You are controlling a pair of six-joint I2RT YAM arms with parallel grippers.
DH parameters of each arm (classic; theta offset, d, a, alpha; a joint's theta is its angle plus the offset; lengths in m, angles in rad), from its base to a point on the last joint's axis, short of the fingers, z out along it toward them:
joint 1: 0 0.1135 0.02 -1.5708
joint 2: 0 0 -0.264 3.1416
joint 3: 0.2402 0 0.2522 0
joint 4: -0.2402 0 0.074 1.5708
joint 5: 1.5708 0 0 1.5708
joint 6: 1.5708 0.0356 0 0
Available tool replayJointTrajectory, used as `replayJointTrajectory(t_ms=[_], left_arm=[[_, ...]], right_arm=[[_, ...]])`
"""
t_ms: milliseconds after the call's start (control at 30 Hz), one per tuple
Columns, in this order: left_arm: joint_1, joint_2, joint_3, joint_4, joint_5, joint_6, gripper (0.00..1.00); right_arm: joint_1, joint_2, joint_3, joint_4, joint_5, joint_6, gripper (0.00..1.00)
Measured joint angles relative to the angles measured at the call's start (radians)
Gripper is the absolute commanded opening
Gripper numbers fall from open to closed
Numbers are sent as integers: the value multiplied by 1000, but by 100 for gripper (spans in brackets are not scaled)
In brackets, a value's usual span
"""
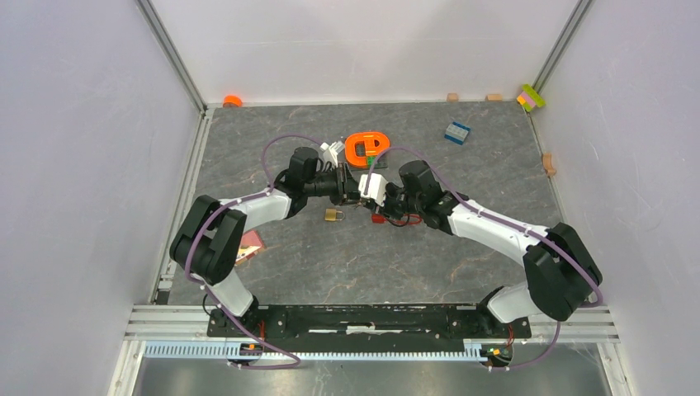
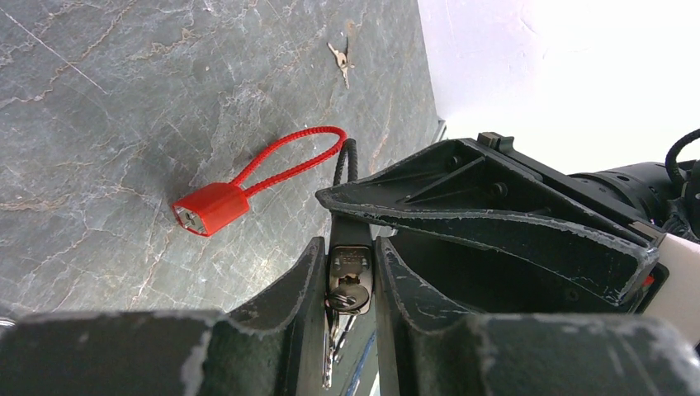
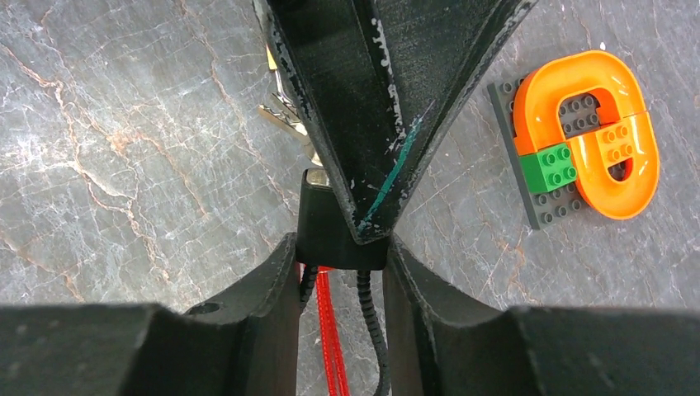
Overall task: Unlock with the key
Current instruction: Unlock the lock.
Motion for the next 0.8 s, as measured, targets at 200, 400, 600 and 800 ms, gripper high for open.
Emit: replayJointTrajectory(t_ms=[200, 400, 600, 800], left_arm=[[0, 0, 0, 9, 4, -1, 28], [0, -2, 0, 13, 24, 21, 44], [0, -18, 2, -7, 34, 75, 50], [0, -26, 9, -47, 39, 159, 51]], right_arm=[[0, -6, 0, -3, 0, -22, 0], [0, -30, -9, -16, -6, -60, 0], [0, -62, -47, -27, -16, -94, 0], [0, -89, -75, -41, -28, -129, 0]])
